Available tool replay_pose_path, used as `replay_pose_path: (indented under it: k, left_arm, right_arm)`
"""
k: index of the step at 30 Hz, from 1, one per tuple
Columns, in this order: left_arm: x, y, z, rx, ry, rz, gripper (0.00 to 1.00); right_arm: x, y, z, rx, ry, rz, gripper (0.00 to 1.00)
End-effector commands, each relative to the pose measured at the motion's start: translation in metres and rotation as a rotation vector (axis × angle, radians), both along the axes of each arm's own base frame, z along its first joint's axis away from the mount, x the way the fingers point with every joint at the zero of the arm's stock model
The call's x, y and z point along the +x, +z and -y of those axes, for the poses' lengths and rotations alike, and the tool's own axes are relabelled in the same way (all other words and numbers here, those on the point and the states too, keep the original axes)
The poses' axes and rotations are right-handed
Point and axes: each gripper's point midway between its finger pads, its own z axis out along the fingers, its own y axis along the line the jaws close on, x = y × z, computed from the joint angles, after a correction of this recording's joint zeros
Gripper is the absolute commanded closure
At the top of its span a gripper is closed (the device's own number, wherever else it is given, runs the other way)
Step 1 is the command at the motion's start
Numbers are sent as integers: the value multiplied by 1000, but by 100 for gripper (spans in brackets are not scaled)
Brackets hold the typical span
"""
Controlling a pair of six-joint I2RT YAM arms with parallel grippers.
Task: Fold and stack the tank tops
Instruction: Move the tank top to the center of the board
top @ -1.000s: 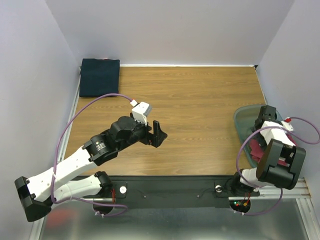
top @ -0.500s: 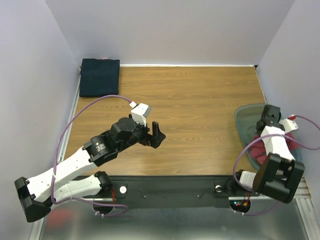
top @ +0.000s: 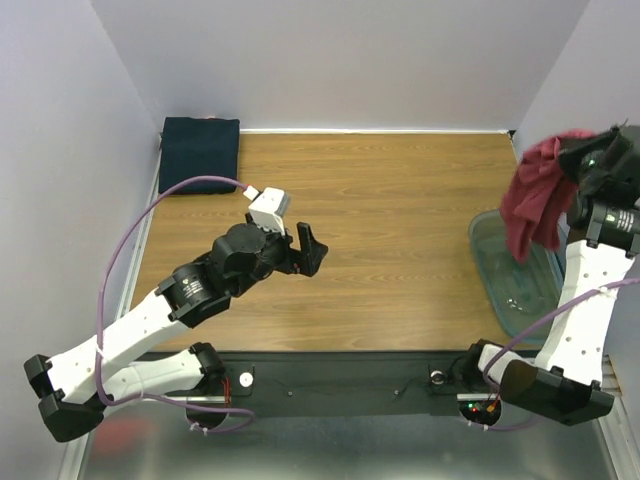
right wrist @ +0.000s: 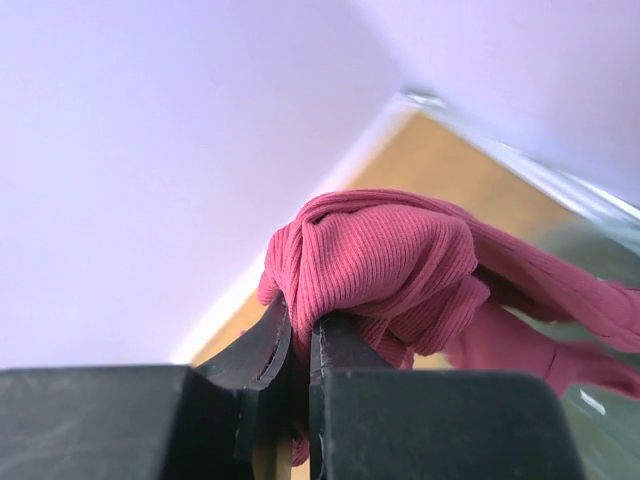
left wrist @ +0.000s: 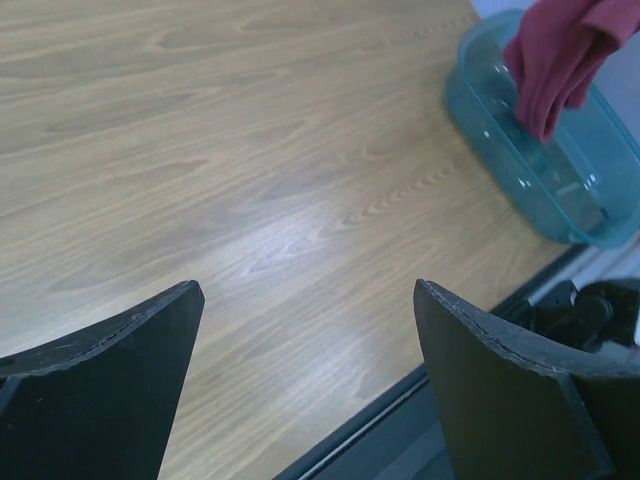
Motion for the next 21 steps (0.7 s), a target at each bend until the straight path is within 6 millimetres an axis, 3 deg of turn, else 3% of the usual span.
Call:
replay_pose_path:
  k: [1, 3, 4, 5, 7, 8, 10, 11, 13, 14, 17, 18, 19, 21]
  left_arm:
    - [17, 45, -19, -90, 159, 69, 1]
    - [24, 52, -32, -103, 241, 75, 1]
    - [25, 59, -38, -127, 267, 80, 1]
    - [28, 62, -44, -133, 304, 86, 1]
    - [33, 73, -54, -160, 357, 96, 1]
    - [36, 75, -60, -170, 388, 93, 1]
    - [39, 79, -67, -190, 427, 91, 1]
    - [40, 79, -71, -204, 451, 84, 1]
    - [41, 75, -77, -213, 485, 71, 1]
    - [40, 73, -81, -234, 509, 59, 1]
    - [39, 53, -86, -243, 543, 18, 1]
    - [37, 51, -88, -278, 553, 3, 1]
    - [36, 36, -86, -268, 550, -17, 1]
    - [35, 23, -83, -287, 542, -44, 1]
  right_arm:
    - [20, 83, -72, -44, 393, 203, 100]
    - [29, 100, -108, -59, 498, 238, 100]
    - [26, 120, -121, -90, 526, 277, 100]
    - [28, 124, -152, -84, 612, 286, 100]
    - [43, 121, -186, -79, 693, 278, 100]
    - [39, 122, -232, -94, 806, 282, 100]
    - [58, 94, -273, -136, 845, 204, 100]
    - [49, 78, -316, -147, 936, 171, 100]
    - [56, 41, -345, -176, 959, 86, 100]
    - [59, -8, -370, -181, 1009, -20, 100]
    - [53, -78, -402, -176, 1076, -131, 97]
    - [44, -131, -403, -181, 1092, -232, 83]
    - [38, -145, -412, -176, 1117, -236, 64]
    - [25, -180, -412, -179, 1126, -297, 50]
